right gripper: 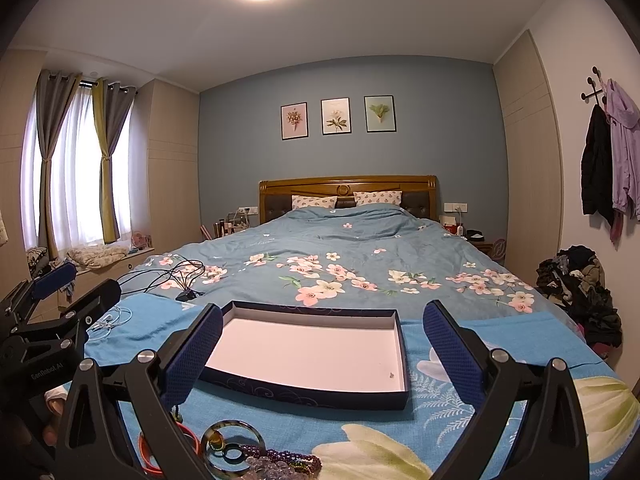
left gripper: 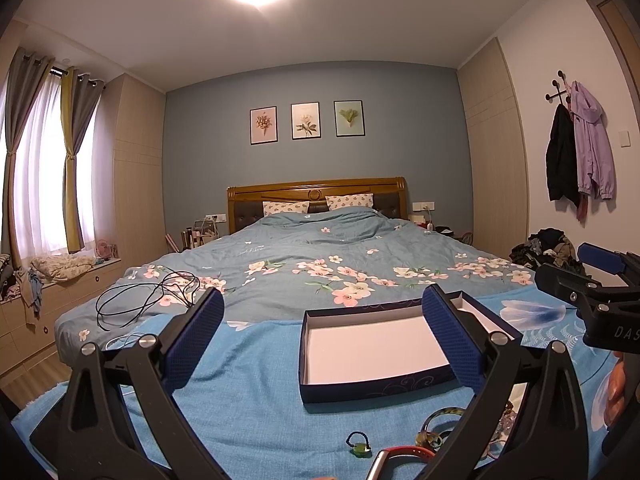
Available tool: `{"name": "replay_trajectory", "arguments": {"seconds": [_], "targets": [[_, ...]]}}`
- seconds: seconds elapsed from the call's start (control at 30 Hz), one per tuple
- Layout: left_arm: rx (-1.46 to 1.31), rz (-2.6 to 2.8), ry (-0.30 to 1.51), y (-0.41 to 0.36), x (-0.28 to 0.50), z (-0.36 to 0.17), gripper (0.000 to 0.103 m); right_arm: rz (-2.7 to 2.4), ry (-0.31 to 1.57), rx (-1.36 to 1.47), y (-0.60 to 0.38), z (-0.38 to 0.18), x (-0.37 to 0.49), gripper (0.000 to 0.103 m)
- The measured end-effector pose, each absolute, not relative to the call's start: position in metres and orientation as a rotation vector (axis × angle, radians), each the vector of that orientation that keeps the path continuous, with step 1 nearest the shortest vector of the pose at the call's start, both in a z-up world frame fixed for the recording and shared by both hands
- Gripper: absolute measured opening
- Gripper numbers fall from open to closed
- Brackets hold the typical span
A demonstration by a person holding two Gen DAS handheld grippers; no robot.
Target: Organize jewelry
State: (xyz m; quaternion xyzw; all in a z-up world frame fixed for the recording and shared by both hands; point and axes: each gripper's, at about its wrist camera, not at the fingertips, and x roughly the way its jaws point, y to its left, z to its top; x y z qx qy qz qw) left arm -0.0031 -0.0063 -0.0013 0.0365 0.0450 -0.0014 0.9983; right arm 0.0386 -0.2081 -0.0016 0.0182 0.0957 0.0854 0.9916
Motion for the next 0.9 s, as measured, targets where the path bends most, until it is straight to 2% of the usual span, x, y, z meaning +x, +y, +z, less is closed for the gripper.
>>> {"name": "replay_trajectory", "arguments": {"seconds": [0.9], "targets": [[0.067,-0.004,0.098,-0.0063,-0.0035,-0.0006,0.097,0.17,0.195,0.036,-0.2081,-0.003,0.037,0.097]]}}
